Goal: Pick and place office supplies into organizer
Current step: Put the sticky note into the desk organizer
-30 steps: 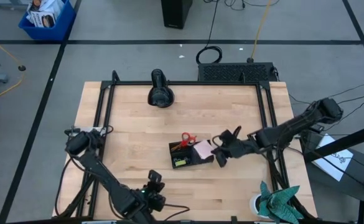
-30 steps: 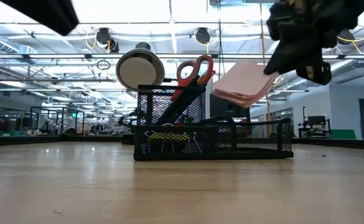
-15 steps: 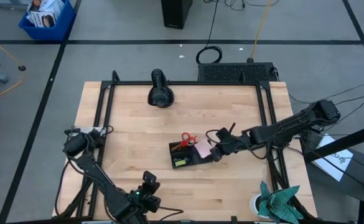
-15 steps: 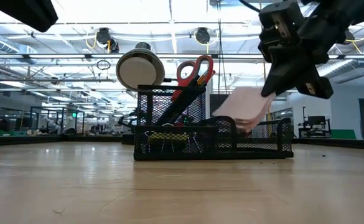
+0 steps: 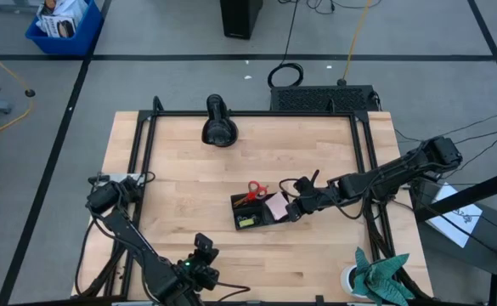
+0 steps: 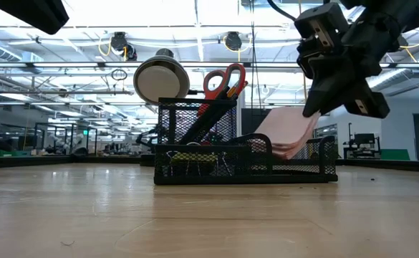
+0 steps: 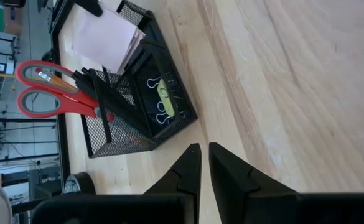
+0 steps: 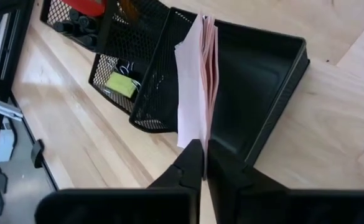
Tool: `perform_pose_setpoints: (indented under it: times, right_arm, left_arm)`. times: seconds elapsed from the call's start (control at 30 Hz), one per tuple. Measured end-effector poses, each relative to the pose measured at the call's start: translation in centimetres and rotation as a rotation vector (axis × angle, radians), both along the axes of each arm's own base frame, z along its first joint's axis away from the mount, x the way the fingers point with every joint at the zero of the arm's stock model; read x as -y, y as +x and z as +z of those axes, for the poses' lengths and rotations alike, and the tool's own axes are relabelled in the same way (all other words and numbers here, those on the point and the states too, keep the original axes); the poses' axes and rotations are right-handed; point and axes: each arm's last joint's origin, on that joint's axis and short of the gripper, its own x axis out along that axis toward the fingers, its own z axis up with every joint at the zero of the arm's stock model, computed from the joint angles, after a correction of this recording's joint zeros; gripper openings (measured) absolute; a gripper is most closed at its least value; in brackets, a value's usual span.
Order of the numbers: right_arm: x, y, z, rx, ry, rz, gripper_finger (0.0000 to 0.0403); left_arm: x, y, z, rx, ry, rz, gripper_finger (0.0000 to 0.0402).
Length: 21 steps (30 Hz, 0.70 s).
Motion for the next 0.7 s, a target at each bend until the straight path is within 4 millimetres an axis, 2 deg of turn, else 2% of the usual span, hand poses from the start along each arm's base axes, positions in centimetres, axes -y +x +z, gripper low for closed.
perform_pose_setpoints:
  times: [0.47, 0.7]
  right_arm:
    - [0.2, 0.5, 0.4, 0.054, 0.011, -0.01, 0.0003]
    - [0.0, 1.0, -1.1, -0.005, 0.007, -0.001, 0.0003]
  left_arm:
    - [0.0, 0.0, 0.0, 0.011, -0.009, 0.012, 0.0037]
    - [0.0, 0.0, 0.0, 0.019, -0.016, 0.021, 0.0037]
